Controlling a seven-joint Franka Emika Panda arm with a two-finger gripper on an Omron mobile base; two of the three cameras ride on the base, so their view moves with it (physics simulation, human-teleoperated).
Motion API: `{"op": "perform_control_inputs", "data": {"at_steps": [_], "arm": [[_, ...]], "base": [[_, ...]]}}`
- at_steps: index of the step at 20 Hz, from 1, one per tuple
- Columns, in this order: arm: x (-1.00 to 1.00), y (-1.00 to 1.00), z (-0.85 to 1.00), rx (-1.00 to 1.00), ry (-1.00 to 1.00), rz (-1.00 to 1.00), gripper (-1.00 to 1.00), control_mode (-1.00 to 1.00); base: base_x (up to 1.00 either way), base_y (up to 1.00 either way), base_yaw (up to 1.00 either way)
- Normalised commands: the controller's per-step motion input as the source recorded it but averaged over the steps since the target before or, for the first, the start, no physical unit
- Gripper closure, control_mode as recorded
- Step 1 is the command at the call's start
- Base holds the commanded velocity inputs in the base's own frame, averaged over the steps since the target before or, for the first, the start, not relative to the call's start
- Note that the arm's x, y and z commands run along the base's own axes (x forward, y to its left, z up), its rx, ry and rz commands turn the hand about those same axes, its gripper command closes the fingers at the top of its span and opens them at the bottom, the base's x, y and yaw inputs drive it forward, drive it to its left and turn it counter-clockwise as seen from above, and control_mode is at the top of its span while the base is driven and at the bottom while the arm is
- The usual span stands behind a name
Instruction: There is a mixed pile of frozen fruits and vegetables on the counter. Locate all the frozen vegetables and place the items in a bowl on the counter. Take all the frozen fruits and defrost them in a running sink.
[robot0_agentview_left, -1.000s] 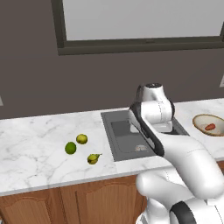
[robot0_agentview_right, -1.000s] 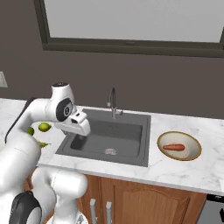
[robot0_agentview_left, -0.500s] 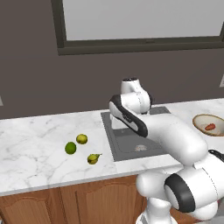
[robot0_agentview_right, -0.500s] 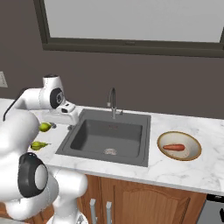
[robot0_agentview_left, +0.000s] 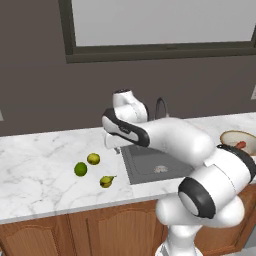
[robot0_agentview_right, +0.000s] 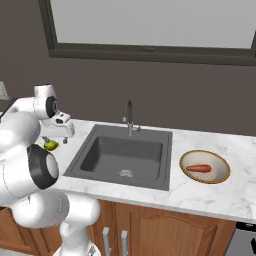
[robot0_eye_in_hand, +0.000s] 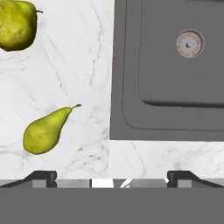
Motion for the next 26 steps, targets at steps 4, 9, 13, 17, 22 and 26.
{"op": "perform_control_inputs", "data": {"at_steps": [4,9,13,17,22,26], "arm": [[0.13,0.62,-0.33,0.10,0.00,0.06,-1.00,-1.00],[0.04,0.56,-0.31,0.14,0.01,0.08,-1.00,-1.00],[0.08,0.47,-0.03,-0.02,0.01,0.10,-1.00,-1.00],[0.16,0.56,0.00,-0.13,0.03,0.05,-1.00,-1.00],[0.28,0.55,-0.07,-0.09,0.03,0.02,-1.00,-1.00],[0.29,0.46,-0.13,-0.05,0.04,0.00,-1.00,-1.00]], "base": [[0.00,0.00,0.00],[0.00,0.00,0.00],[0.00,0.00,0.00],[0.00,0.00,0.00],[0.00,0.00,0.00],[0.00,0.00,0.00]]}}
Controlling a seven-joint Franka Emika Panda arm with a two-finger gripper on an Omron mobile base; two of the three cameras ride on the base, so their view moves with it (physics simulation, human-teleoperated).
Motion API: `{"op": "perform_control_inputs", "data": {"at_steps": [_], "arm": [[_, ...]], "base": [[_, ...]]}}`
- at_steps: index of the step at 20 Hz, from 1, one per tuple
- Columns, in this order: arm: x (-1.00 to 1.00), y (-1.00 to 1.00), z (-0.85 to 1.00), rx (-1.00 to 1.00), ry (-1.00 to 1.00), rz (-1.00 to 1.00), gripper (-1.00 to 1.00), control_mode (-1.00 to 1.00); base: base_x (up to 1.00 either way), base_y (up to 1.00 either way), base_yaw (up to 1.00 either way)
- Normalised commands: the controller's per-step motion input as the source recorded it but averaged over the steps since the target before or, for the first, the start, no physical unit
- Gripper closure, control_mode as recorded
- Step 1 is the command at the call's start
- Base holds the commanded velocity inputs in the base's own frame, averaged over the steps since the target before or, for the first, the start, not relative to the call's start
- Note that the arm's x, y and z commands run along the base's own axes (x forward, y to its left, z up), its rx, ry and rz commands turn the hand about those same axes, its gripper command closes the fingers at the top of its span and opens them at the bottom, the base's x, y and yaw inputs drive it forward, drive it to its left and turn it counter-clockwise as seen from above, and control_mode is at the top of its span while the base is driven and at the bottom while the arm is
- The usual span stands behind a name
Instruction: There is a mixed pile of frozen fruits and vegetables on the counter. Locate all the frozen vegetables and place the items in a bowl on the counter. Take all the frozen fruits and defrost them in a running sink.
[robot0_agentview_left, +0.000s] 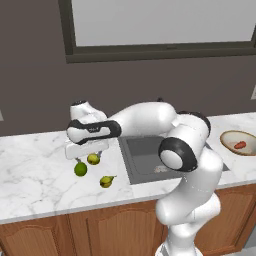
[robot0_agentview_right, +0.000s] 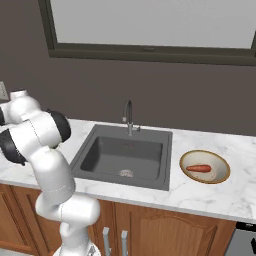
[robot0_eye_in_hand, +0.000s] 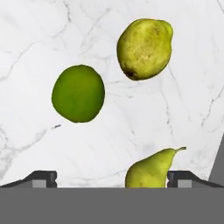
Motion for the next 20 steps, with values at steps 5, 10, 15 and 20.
{"op": "perform_control_inputs", "data": {"at_steps": [5,10,15,20], "arm": [[0.19,0.29,-0.23,0.00,-0.01,0.00,-1.00,-1.00],[0.11,0.21,-0.31,0.00,-0.03,0.00,-1.00,-1.00],[0.15,0.04,-0.25,0.00,-0.08,-0.02,-1.00,-1.00],[0.05,0.00,-0.20,0.01,-0.02,-0.03,-1.00,-1.00]], "base": [[0.00,0.00,0.00],[0.00,0.00,0.00],[0.00,0.00,0.00],[0.00,0.00,0.00]]}}
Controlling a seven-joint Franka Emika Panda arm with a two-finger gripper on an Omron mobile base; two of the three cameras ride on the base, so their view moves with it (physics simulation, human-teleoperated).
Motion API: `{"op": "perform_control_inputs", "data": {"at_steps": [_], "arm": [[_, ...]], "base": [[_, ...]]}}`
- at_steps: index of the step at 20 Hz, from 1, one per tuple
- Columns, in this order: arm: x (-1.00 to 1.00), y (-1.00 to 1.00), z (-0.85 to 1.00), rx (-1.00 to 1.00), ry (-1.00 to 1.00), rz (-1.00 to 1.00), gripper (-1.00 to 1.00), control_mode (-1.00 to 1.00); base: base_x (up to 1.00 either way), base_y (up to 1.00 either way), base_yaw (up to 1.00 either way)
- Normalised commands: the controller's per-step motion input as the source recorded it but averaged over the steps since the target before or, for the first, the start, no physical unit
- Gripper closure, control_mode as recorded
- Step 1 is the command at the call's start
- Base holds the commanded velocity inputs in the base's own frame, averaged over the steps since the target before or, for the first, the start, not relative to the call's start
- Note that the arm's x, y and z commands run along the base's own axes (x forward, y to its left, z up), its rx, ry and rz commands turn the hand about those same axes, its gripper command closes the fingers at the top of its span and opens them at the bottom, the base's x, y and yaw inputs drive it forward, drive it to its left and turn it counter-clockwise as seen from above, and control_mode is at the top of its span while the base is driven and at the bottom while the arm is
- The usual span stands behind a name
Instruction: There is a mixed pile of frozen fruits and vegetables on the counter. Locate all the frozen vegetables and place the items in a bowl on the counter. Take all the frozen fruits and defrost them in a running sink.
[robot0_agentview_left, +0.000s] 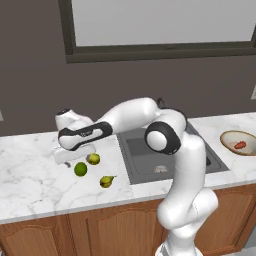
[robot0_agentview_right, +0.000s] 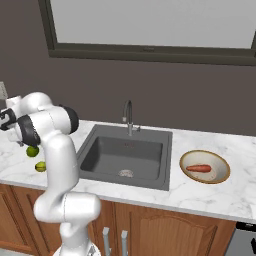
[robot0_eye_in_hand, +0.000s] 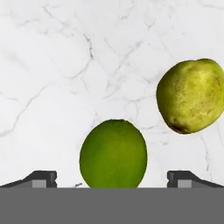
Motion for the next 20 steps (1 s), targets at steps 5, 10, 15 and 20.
{"op": "perform_control_inputs", "data": {"at_steps": [5,10,15,20], "arm": [[-0.29,-0.05,-0.24,0.06,0.01,-0.08,-1.00,-1.00],[-0.18,-0.11,-0.21,0.05,0.01,-0.05,-1.00,-1.00],[-0.04,-0.06,-0.11,0.01,-0.02,-0.01,-1.00,-1.00],[0.15,0.02,-0.01,0.00,-0.06,0.00,-1.00,-1.00]], "base": [[0.00,0.00,0.00],[0.00,0.00,0.00],[0.00,0.00,0.00],[0.00,0.00,0.00]]}}
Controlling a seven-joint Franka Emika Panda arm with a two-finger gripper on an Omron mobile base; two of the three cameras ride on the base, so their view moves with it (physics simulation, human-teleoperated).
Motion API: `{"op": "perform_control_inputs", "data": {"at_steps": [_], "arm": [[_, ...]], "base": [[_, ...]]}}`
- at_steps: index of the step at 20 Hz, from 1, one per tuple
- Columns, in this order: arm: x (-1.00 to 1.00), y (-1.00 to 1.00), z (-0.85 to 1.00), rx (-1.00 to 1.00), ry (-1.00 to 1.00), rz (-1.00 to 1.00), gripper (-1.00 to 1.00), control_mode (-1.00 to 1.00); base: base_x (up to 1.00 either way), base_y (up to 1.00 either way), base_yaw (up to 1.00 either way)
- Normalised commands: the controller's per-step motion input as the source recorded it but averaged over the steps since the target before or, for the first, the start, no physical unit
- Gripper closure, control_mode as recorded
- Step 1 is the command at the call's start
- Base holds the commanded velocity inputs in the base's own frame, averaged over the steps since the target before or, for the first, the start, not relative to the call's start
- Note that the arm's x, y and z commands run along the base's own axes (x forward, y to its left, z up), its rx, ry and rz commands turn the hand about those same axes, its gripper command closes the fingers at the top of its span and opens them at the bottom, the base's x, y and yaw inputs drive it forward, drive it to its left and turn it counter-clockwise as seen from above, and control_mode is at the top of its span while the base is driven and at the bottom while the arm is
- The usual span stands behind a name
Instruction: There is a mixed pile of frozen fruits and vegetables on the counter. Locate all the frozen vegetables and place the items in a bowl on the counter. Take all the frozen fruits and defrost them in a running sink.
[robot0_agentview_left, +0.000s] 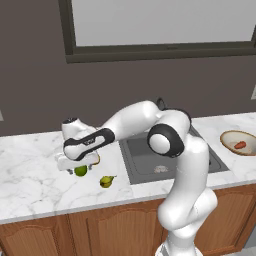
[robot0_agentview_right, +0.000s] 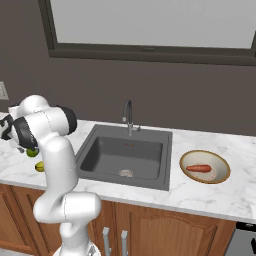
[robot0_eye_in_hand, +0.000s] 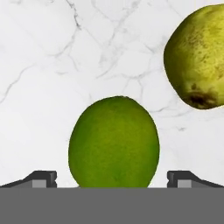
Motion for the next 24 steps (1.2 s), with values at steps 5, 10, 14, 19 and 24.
{"op": "perform_control_inputs", "data": {"at_steps": [5,10,14,19,24], "arm": [[0.30,0.01,0.00,0.00,-0.01,0.00,-1.00,-1.00],[0.10,0.05,-0.11,0.00,0.00,-0.01,-1.00,-1.00],[-0.11,0.15,-0.36,0.06,0.11,-0.07,1.00,-1.00],[0.00,0.04,-0.11,0.00,0.01,-0.02,1.00,-1.00],[-0.10,-0.07,0.05,0.00,0.00,-0.04,1.00,-1.00]], "base": [[0.00,0.00,0.00],[0.00,0.00,0.00],[0.00,0.00,0.00],[0.00,0.00,0.00],[0.00,0.00,0.00]]}}
